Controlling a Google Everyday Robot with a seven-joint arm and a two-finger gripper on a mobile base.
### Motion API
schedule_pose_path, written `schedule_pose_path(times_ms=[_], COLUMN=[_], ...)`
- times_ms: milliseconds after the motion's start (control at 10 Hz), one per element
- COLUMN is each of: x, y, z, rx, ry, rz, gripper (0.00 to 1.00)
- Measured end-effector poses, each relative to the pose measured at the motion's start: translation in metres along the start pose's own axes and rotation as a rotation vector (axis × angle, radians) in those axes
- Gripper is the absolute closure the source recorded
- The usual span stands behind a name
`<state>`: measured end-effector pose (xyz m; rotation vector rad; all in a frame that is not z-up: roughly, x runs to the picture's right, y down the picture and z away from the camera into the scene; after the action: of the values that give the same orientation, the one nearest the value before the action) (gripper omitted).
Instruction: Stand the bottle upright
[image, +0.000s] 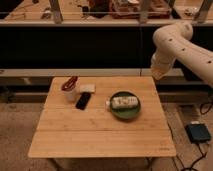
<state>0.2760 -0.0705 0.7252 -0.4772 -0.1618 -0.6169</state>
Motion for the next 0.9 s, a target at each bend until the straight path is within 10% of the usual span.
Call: schedule_pose_path(times_ms=[200, 300, 900], x=[0.008, 0.009, -0.023], y=[0.003, 0.003, -0.018], z=[0.015, 0.017, 0.002], rx=[0.054, 0.066, 0.056], ry=[-0.249, -0.303, -0.326], rz=[0.073, 0.087, 0.044], gripper=[0.20, 0.20, 0.20])
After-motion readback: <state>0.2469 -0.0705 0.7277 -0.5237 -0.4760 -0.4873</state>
